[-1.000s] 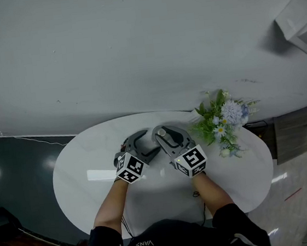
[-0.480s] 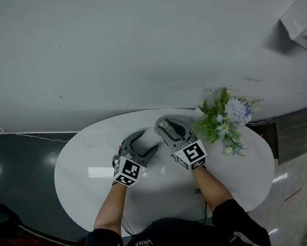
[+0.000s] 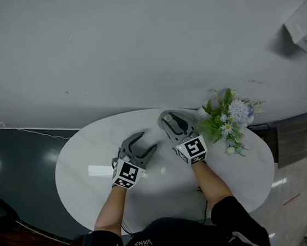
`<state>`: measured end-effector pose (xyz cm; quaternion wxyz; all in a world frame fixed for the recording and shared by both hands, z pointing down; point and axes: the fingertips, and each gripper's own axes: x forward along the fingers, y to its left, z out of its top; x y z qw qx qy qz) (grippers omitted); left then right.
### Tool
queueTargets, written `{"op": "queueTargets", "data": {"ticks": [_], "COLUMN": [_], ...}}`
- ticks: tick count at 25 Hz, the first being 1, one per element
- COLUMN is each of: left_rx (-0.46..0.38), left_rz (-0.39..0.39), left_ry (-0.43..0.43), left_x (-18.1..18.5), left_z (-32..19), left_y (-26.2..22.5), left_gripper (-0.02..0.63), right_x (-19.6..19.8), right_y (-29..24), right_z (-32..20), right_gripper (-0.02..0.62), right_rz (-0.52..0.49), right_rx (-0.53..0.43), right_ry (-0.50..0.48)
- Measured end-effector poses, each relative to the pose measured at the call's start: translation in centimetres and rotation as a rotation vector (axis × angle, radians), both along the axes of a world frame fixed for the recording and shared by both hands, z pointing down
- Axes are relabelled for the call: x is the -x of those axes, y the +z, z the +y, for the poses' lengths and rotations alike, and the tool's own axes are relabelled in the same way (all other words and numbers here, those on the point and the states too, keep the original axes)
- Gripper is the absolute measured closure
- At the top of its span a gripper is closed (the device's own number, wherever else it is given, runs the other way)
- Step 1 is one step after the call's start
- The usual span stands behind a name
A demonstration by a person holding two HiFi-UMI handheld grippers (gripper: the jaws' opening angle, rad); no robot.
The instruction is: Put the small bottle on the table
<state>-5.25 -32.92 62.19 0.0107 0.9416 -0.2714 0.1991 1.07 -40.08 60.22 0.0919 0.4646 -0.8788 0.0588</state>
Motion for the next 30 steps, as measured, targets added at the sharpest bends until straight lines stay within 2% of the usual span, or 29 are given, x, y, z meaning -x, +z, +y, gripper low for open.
{"op": "queueTargets", "data": {"ticks": [8,10,13,30], "left_rx": [-0.013,-0.02,-0.035,-0.105], "left_rz": [0.035,0.044,0.056,0.097], "left_ry": [-0.062,-0.076,-0.101,-0.185], "left_x": [1.4,1.7,2.2,1.4], "left_z": [1.1,1.4,1.7,5.7], "left_y": [-1.0,-1.4,-2.1,-5.9], "left_gripper": [0.357,0.365,0.378,0.452], "right_x": [-0.5,-1.0,-1.3,-2.1], "right_y": [0.2,-0.1,-0.8,-3.6], "right_z": [-1.0,-1.0,-0.4,7.4], "right_gripper": [0.438,0.389,0.387,0.39], "right_rz": [-0.051,-0.061,-0.064,-0.048], "right_rx": [0.011,0.011,0.003,-0.001], "right_ry": [0.044,0.066,0.066,0.017]}}
